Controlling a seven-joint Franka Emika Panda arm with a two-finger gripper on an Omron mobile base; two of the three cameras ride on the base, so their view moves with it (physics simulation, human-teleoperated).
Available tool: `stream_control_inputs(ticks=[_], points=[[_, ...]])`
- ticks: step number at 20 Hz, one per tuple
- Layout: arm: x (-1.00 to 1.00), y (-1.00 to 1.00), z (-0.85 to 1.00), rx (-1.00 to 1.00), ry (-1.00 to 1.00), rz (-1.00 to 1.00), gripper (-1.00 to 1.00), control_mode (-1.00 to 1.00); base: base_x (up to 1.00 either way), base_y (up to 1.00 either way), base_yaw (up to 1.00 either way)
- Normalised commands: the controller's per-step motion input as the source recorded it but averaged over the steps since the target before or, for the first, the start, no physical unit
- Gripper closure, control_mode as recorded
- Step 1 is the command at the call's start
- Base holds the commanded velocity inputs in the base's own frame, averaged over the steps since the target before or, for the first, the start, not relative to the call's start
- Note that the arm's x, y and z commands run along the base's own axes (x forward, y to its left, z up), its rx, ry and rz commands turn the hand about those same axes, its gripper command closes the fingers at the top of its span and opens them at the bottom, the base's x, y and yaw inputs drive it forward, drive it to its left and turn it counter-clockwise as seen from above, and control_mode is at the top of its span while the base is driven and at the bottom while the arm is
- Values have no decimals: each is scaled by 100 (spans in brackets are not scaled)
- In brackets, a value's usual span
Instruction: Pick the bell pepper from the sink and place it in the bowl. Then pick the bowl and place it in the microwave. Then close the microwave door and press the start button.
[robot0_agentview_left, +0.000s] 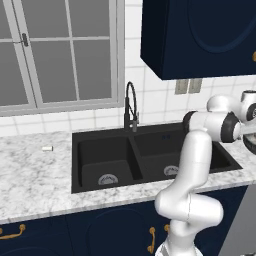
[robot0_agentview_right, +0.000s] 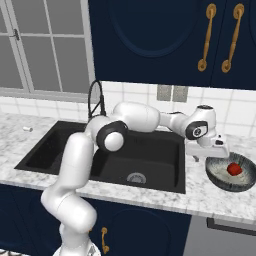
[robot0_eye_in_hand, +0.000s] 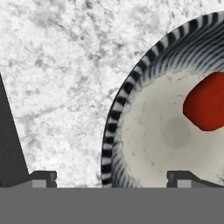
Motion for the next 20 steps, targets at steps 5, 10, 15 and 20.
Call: stream_control_inputs(ticks=[5,10,15,20], points=[[1,-19,-22,2,0,3,-100,-100,0,0,0],[0,-1,-33,1,0,2,100,-100,0,0,0],[0,-2,-14,2,0,1,100,-100,0,0,0],[-7,2,0,0,-3,0,100,-100,0,0,0]])
